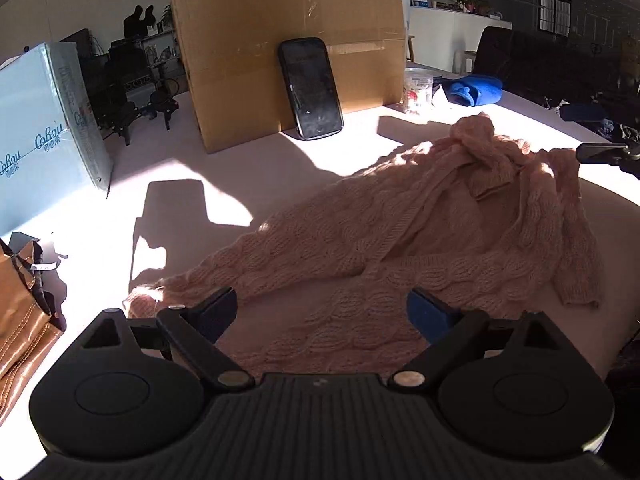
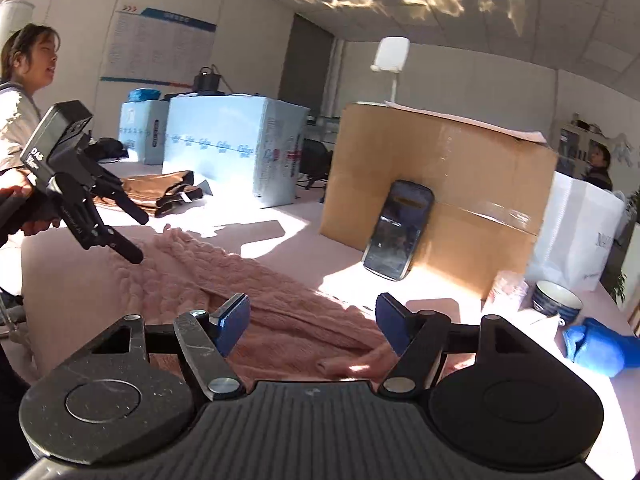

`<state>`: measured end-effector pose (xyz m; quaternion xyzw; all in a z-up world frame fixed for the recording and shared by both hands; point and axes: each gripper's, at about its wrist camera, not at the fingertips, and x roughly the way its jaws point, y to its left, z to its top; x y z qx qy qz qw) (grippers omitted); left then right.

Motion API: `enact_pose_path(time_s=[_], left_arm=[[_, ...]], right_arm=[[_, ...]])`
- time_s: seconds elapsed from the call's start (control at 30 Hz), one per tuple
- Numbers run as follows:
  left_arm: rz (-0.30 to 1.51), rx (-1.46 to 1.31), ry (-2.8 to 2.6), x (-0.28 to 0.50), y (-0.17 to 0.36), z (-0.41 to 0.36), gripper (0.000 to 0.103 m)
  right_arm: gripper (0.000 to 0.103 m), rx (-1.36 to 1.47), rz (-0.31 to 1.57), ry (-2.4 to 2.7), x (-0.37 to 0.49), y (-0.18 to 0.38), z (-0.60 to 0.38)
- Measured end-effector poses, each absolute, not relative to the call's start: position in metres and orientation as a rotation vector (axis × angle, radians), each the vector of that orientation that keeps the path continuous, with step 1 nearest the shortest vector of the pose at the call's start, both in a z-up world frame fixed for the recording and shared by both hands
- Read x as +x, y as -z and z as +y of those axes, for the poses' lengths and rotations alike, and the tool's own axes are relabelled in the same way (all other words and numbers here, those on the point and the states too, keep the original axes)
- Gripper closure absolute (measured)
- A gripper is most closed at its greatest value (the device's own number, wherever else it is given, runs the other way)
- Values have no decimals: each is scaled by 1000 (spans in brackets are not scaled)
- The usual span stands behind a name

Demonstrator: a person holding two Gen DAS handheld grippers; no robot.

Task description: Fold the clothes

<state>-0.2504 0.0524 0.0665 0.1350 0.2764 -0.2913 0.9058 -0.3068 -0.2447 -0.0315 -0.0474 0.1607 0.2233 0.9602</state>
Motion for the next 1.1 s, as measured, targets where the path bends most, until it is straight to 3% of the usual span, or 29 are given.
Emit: enact_pose_path(time_s=[0.27,0.63,0.7,0.77,1.1], left_arm=[[508,327,722,-253,-50,-32,12],[550,285,682,-261,-36,-23,12],[555,277,679,-262,-36,-21,12],[559,282,680,-264,-35,-23,12],[572,334,709,-266,-23,-44,12]], right_arm=[[36,158,515,-348,-339,74,-274],[36,529,607,-443,-315,105,-262],[45,543,612,-434,-308,106,-255],[94,494,617,-399,-302,105,-244],[96,331,572,-285,-340,94,-256]])
